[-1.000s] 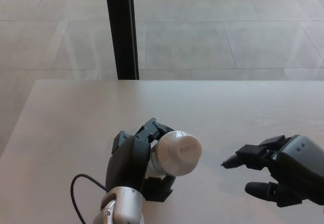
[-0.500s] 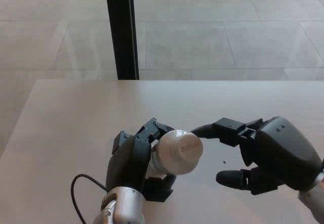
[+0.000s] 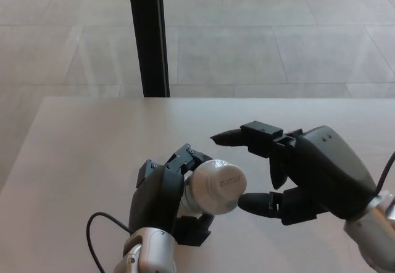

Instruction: The robot uses its left hand to to lift the bottle kept on the middle of the desk and tilts it towards its right hand. It then uses its right hand to rotate its cap to open it and places the bottle and cap back on the desk

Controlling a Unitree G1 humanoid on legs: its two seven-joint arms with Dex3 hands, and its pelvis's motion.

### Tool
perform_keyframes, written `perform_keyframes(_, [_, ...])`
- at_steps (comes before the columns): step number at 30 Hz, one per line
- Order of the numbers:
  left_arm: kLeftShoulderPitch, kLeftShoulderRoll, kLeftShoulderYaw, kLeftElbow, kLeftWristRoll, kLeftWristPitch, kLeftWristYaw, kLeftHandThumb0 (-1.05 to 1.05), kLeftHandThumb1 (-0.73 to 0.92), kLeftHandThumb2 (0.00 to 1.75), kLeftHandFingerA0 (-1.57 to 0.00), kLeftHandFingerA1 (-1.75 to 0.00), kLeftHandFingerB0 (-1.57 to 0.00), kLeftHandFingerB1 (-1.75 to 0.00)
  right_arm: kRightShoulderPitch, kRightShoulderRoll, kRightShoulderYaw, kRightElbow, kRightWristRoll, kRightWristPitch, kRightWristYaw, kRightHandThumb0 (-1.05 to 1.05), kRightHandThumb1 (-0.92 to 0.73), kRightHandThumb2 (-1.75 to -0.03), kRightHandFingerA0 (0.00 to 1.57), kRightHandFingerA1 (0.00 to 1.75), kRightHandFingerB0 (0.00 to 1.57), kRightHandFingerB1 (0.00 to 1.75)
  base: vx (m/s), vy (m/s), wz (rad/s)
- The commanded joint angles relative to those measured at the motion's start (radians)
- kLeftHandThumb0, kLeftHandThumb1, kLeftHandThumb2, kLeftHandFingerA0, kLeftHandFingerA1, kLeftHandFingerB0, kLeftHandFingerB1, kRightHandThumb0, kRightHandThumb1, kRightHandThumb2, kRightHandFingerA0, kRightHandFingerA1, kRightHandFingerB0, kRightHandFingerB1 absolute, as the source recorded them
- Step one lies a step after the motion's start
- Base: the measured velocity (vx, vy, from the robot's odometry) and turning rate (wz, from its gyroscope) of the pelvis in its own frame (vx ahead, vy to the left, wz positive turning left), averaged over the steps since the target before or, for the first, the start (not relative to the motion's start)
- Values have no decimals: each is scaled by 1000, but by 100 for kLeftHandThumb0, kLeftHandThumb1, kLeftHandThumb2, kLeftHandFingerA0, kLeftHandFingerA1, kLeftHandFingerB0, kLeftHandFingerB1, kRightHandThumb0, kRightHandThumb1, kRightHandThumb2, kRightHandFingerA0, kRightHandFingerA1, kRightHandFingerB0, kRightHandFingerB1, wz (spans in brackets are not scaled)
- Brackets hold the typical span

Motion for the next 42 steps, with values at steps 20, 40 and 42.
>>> perform_keyframes(20, [27, 17, 19, 39, 11, 56, -8, 18, 71, 118, -93, -174, -77, -142, -19, -27, 32, -10, 50, 160, 106, -59, -54, -62, 98, 167, 52, 51, 0, 0, 0])
perform_keyframes(40, [29, 12, 20, 46, 9, 36, -4, 19, 73, 117, -96, -173, -78, -140, -10, -13, 70, -2, 13, 134, 39, -42, -61, -58, 102, 161, 60, 60, 0, 0, 0])
perform_keyframes(42, [29, 8, 21, 43, 6, 40, -5, 20, 73, 116, -92, -172, -78, -141, -7, -18, 70, 10, 0, 118, 13, -33, -60, -58, 103, 159, 61, 63, 0, 0, 0])
